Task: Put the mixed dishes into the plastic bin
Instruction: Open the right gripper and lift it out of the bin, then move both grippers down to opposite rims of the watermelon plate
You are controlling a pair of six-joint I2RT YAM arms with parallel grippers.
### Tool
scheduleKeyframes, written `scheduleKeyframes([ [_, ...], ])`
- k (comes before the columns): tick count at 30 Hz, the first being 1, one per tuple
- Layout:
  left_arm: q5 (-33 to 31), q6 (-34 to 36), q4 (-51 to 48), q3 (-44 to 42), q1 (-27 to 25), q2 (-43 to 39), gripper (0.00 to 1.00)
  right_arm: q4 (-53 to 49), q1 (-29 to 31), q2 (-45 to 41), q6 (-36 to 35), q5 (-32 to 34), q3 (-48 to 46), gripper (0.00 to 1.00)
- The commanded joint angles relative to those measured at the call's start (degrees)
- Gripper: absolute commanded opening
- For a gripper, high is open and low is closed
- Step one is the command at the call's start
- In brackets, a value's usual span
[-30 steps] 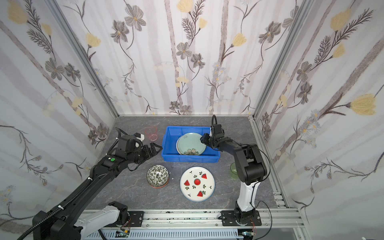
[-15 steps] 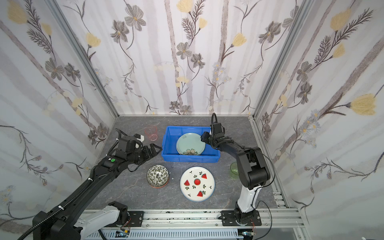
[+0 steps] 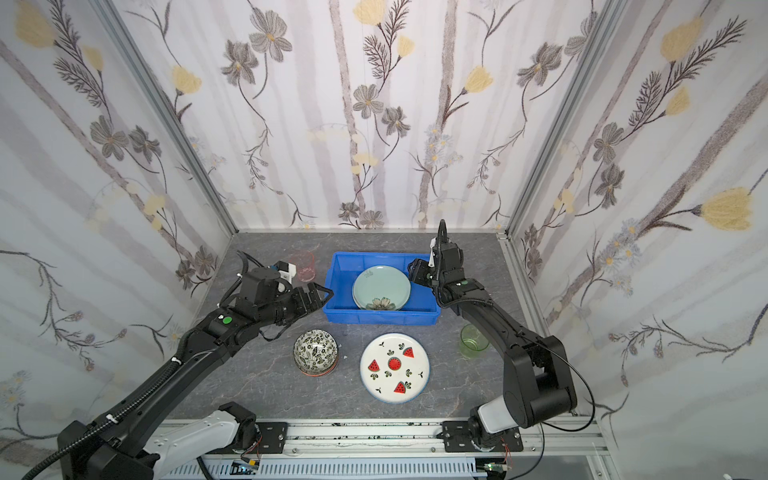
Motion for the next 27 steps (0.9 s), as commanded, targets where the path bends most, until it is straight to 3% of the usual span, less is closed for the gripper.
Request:
scheduleKeyframes([
  [1, -3.5, -2.29, 0.16, 2.03, -4.73, 2.48, 1.0, -2.47, 0.82, -4.37, -2.34, -0.52, -1.97, 0.81],
  [6, -7.4, -3.91, 0.33, 5.45, -13.21, 7.75, 1.0, -7.96, 2.19, -10.92, -4.13, 0.26, -4.32, 0.99],
  [14, -12.81, -6.82, 0.59, 6.56, -20.65, 12.99, 1.0, -11.92, 3.23, -25.62, -0.5, -0.79, -12.86, 1.0],
  [22, -13.9, -10.0, 0.77, 4.94, -25.76, 17.02, 1.0, -25.54, 4.14, -35.21, 1.83, -1.15, -17.47, 1.0],
  [27, -15.11, -11.25, 0.77, 4.77, -28.77, 19.9, 1.0, -28.84, 4.38, -41.98, 3.3, -3.62, -21.61, 1.0],
])
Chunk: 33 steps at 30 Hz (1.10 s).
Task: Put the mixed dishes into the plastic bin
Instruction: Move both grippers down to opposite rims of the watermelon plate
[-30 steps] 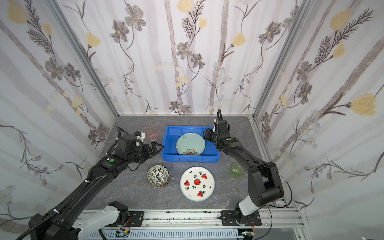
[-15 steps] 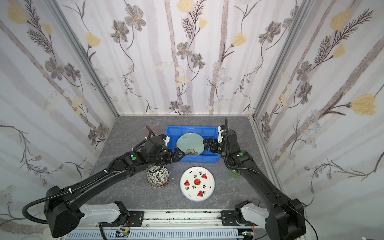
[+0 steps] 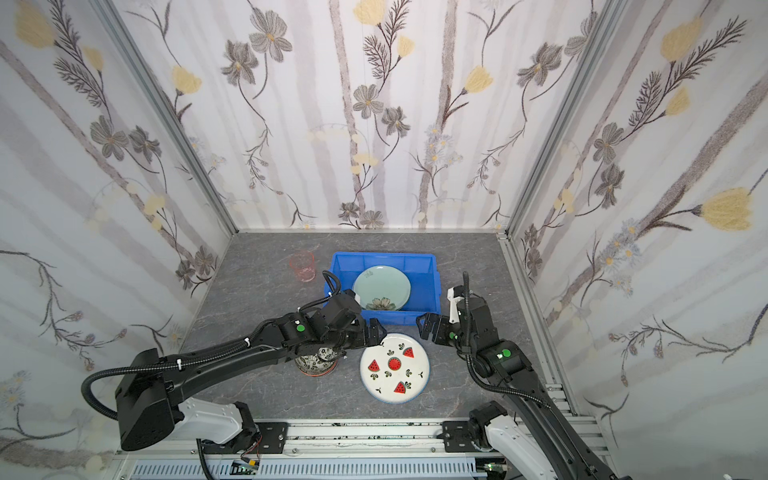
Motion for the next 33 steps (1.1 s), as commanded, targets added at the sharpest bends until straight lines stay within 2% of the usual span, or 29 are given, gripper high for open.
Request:
scheduleKeyframes([
  [1, -2.22, -1.82, 0.35, -0.14, -1.37, 1.72, 1.0, -3.9, 0.18, -2.72, 1.64, -2.14, -2.18, 1.0],
  [8, -3.93, -2.64, 0.26, -0.39, -4.13, 5.79, 1.0, -3.75, 0.31, -7.08, 3.81, -7.05, -10.06, 1.0],
  [15, -5.27, -3.02, 0.09, -0.58, -4.8, 8.62, 1.0, -1.88, 0.57, -9.89, 6.0, -8.96, -15.83, 1.0],
  [33, -6.8, -1.36, -1.47, 1.31, -4.7, 15.0, 1.0, 8.91, 1.43, -5.69, 9.01, -12.95, -23.21, 1.0],
])
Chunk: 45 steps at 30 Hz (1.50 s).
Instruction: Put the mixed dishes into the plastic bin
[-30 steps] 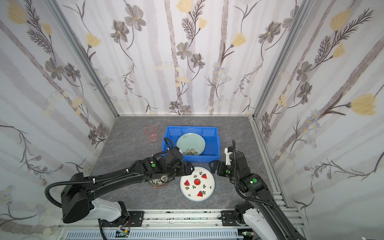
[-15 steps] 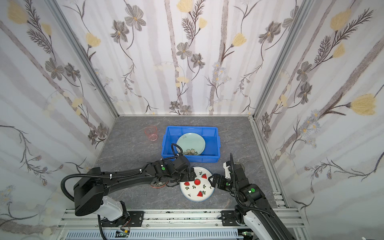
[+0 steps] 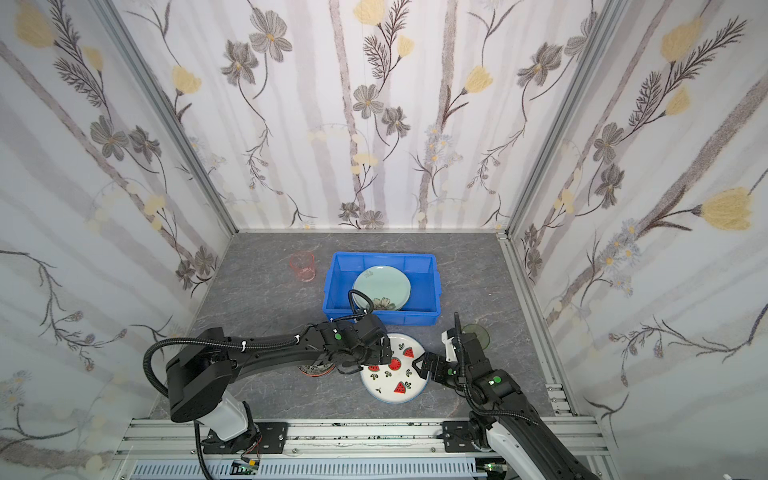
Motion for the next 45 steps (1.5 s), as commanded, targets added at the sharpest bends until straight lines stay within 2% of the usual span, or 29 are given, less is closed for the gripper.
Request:
scheduleKeyframes([
  [1, -2.24, 0.81, -1.1, 0.28, 0.18, 0.49, 1.0, 5.4, 0.25, 0.58, 1.5, -1.43, -0.97, 1.0],
  [45, 5.38, 1.72, -0.68, 9.2, -0.42, 8.12, 1.0, 16.07, 0.89, 4.25, 5.9, -5.26, -4.46, 0.99],
])
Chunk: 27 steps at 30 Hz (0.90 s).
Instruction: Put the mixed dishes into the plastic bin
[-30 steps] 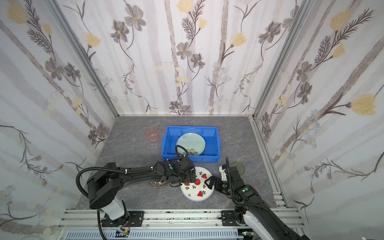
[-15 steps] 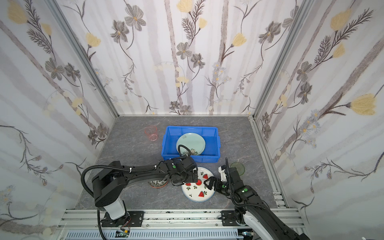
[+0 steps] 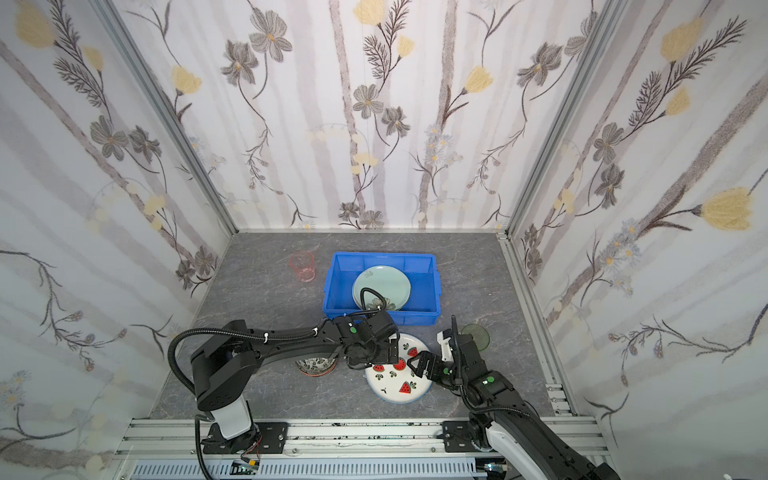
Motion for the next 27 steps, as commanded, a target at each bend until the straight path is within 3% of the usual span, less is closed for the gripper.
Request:
scheduleKeyframes([
  [1, 2.48, 0.23, 4.34, 1.07, -0.21, 0.76, 1.0, 4.25, 0.1, -0.1, 2.06, -1.83, -0.13, 0.99],
  [27, 2.67, 1.36, 4.78, 1.42, -0.21, 2.43, 1.0, 7.8, -1.39, -0.79, 5.62, -1.85, 1.88, 0.86],
])
